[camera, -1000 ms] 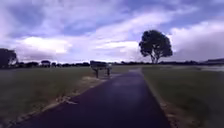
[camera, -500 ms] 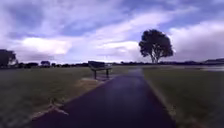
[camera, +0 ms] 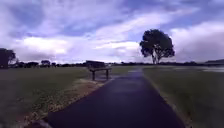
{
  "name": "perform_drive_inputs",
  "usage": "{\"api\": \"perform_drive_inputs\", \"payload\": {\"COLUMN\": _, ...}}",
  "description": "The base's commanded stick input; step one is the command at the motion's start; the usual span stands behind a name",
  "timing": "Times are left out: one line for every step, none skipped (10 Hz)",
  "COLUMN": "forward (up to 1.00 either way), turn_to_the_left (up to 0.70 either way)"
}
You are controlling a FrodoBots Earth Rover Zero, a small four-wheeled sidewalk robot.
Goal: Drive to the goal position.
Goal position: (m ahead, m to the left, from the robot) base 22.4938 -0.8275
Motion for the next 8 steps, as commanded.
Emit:
{"api": "perform_drive_inputs", "payload": {"forward": 0.7, "turn_to_the_left": -0.02}}
{"api": "perform_drive_inputs", "payload": {"forward": 0.7, "turn_to_the_left": -0.06}}
{"api": "perform_drive_inputs", "payload": {"forward": 0.7, "turn_to_the_left": -0.11}}
{"api": "perform_drive_inputs", "payload": {"forward": 0.7, "turn_to_the_left": -0.14}}
{"api": "perform_drive_inputs", "payload": {"forward": 0.7, "turn_to_the_left": -0.14}}
{"api": "perform_drive_inputs", "payload": {"forward": 0.7, "turn_to_the_left": -0.14}}
{"api": "perform_drive_inputs", "payload": {"forward": 0.7, "turn_to_the_left": -0.14}}
{"api": "perform_drive_inputs", "payload": {"forward": 0.7, "turn_to_the_left": -0.14}}
